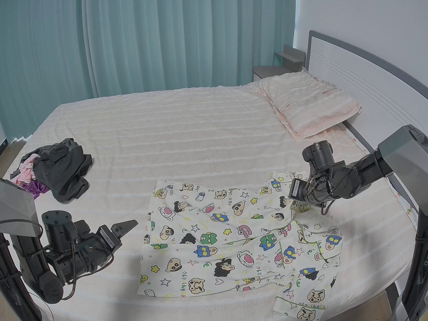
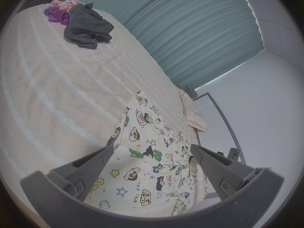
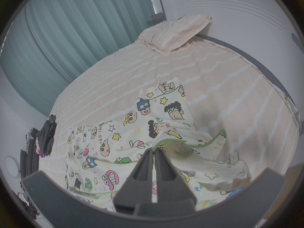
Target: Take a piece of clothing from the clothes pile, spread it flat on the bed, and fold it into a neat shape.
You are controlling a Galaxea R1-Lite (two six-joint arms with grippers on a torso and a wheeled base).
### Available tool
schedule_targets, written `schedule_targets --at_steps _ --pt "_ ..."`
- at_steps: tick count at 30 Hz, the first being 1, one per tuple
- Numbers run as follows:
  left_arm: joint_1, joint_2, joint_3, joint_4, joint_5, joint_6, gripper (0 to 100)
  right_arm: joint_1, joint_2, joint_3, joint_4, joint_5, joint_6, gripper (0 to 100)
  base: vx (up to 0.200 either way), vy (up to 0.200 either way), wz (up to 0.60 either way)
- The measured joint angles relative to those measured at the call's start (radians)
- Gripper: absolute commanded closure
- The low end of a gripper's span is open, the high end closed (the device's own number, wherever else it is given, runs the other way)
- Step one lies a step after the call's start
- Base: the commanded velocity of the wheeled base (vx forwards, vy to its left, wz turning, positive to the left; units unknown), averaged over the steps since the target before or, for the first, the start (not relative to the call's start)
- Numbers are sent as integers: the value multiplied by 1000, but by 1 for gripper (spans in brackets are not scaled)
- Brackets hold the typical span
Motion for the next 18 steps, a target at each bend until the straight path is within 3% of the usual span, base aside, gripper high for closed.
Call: schedule_targets --at_steps 9,10,18 --pt "1 17 0 0 2 0 0 -6 141 -182 84 12 -27 100 0 0 0" --pt "0 19 0 0 3 0 0 -9 153 -192 86 15 -31 0 0 0 0" --pt "1 29 0 0 4 -1 0 -23 200 -238 67 70 -17 0 0 0 0"
